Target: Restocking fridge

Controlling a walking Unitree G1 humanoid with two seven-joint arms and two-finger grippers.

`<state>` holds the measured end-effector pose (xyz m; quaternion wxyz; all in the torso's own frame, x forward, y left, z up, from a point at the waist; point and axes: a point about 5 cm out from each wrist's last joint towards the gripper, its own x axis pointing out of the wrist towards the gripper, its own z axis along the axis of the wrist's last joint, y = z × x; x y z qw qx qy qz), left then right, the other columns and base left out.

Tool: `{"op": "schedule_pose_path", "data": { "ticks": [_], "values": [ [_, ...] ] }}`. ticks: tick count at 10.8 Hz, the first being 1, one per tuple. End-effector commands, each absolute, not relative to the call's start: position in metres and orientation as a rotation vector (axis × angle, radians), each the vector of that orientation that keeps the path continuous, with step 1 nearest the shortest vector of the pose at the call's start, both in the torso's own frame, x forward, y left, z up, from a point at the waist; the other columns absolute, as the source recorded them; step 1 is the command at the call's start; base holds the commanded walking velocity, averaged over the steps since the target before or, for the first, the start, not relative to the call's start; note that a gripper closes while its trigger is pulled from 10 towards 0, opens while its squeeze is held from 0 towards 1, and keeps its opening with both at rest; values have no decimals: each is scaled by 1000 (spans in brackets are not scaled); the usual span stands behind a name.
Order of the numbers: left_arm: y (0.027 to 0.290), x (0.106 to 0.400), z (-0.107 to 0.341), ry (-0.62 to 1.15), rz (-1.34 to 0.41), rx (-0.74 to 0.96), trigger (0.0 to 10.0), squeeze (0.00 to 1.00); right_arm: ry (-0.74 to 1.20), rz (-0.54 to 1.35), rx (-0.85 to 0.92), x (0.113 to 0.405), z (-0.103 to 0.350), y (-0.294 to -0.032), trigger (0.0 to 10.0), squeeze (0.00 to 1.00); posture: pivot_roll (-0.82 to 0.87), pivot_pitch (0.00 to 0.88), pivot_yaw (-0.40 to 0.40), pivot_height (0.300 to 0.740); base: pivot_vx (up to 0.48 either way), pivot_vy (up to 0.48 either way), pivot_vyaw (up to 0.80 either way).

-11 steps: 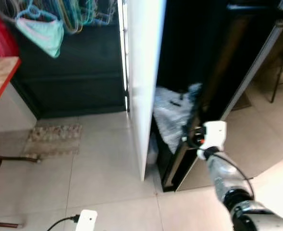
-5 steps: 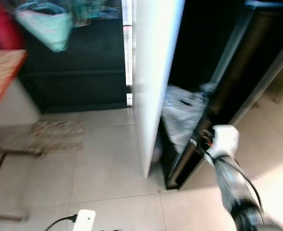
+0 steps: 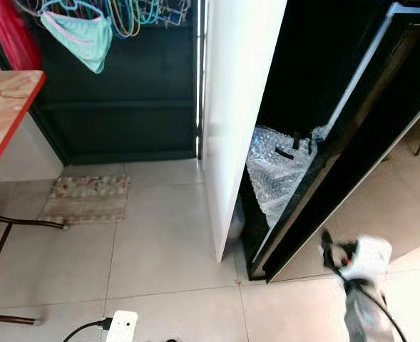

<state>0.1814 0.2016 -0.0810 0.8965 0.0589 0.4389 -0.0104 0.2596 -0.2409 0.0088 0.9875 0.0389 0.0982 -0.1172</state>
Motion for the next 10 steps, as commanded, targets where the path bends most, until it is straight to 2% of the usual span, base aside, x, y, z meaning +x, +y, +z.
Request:
{"op": "schedule_pose_path", "data": {
  "ticks": [1,3,5,6,10],
  "values": [
    [200,169,-87,955,-24,118,10000,0,296,-233,98,247,-9,-238,10000,0,53,150,-65,740,0,0,0],
    [199,170,-87,950,-19,118,10000,0,626,-111,74,214,-53,-218,10000,0,64,148,-70,740,0,0,0],
    [197,172,-87,950,-24,125,10000,0,887,-120,34,173,-82,-216,10000,0,74,148,-66,740,0,0,0],
    [196,173,-86,946,-39,145,10000,0,927,-110,42,164,-86,-214,10000,0,82,152,-63,740,0,0,0],
    [199,173,-86,945,-36,176,10000,0,928,-132,94,164,-88,-208,10000,0,72,151,-53,740,0,-355,0]
  ]
}}
